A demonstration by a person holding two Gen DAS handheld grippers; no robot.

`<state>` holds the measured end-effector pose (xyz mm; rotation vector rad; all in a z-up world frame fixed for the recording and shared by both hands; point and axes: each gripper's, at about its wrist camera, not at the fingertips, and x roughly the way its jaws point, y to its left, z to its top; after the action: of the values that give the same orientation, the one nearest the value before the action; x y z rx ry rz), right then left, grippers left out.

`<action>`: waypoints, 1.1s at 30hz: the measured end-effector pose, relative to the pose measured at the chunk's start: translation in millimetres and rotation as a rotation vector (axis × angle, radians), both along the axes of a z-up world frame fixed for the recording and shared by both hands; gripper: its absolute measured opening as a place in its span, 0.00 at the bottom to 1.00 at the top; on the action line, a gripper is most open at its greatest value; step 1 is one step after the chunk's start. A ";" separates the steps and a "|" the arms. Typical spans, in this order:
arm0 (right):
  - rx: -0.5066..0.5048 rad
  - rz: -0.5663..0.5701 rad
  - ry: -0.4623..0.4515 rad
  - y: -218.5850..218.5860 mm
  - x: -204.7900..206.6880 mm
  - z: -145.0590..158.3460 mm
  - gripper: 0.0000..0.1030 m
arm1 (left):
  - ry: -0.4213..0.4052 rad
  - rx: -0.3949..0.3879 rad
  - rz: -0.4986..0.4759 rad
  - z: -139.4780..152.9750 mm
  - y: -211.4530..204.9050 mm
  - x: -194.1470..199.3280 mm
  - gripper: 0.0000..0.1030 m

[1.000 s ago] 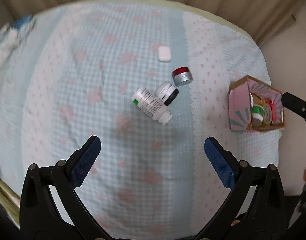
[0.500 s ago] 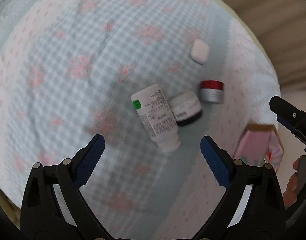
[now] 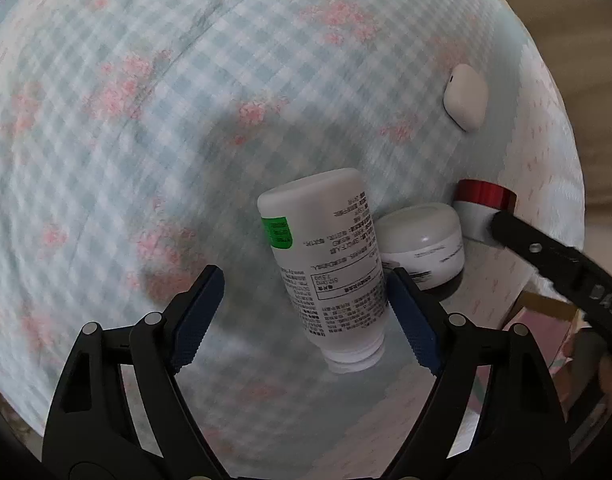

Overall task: Organize rigid objects
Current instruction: 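Move both tools toward the white bottles and red-lidded jar on the bed, then grasp the white pill bottle with the left tool while the right tool grasps the red-lidded jar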

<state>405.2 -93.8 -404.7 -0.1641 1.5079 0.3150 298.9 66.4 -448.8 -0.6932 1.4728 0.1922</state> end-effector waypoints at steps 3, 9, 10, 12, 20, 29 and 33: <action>-0.017 0.014 0.019 5.5 3.4 -11.4 0.80 | 0.003 0.001 -0.012 -1.1 -6.2 2.9 0.79; -0.049 0.019 0.038 11.7 12.4 -24.1 0.71 | 0.012 -0.003 -0.033 -4.3 -22.0 16.9 0.68; -0.052 0.015 0.044 10.7 15.0 -26.4 0.71 | 0.016 -0.001 -0.033 -5.3 -22.1 19.2 0.68; -0.058 0.010 0.059 10.2 19.0 -31.6 0.71 | 0.022 0.000 -0.028 -6.8 -20.7 20.3 0.67; -0.030 -0.049 0.119 12.4 34.6 -53.3 0.65 | 0.027 0.001 -0.034 -19.3 -28.9 34.2 0.64; -0.025 -0.030 0.116 15.5 32.3 -55.9 0.48 | -0.013 -0.015 -0.050 -18.9 -20.5 28.9 0.51; -0.016 -0.038 0.109 16.0 28.5 -55.2 0.48 | -0.030 -0.010 -0.054 -11.9 -15.0 23.4 0.50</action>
<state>433.8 -77.8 -459.9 -0.1328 1.6196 0.2852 322.3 51.4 -460.7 -0.6613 1.4630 0.1327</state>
